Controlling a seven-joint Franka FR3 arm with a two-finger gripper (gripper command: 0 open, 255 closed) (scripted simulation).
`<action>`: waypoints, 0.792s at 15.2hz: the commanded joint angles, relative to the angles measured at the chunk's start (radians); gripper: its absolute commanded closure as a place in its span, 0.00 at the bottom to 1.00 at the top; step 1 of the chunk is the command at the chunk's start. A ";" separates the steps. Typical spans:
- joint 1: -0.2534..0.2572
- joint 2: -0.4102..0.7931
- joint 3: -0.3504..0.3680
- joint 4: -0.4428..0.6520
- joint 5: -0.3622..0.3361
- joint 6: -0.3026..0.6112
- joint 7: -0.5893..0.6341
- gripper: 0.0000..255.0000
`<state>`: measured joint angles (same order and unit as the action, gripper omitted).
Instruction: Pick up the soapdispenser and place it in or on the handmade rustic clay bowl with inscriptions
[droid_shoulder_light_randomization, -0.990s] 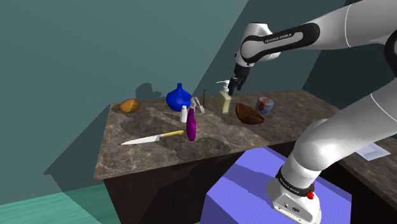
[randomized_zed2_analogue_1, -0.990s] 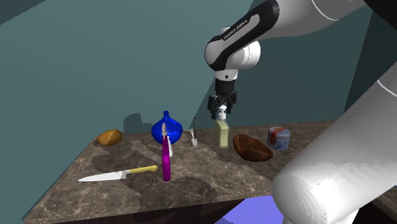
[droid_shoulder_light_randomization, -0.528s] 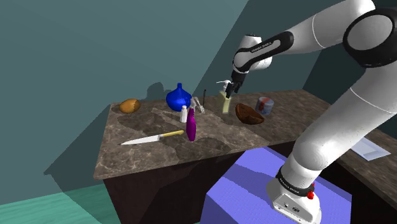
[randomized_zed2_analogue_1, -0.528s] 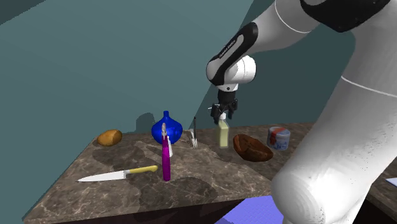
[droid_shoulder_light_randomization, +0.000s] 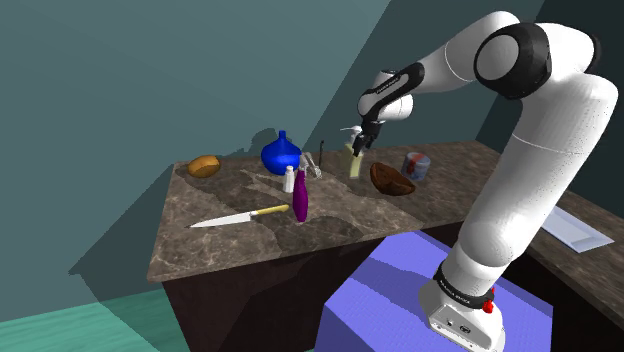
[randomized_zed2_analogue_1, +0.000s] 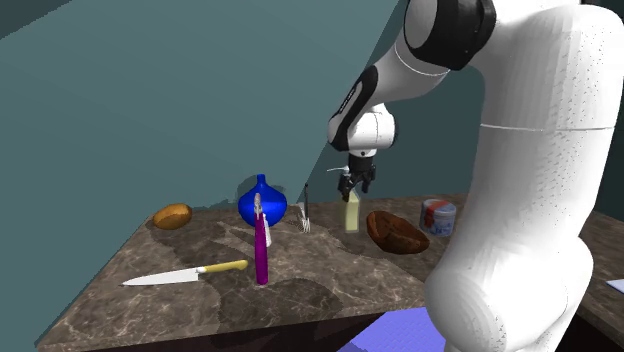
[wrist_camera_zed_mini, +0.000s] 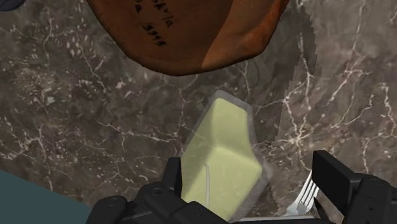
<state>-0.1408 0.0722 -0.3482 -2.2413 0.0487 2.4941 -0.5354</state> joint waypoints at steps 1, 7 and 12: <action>-0.006 0.042 0.000 0.022 0.025 0.022 -0.022 0.00; -0.017 0.122 0.014 0.023 0.076 0.094 -0.058 0.00; -0.017 0.121 0.015 0.023 0.076 0.094 -0.058 0.00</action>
<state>-0.1579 0.1930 -0.3337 -2.2180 0.1246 2.5873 -0.5927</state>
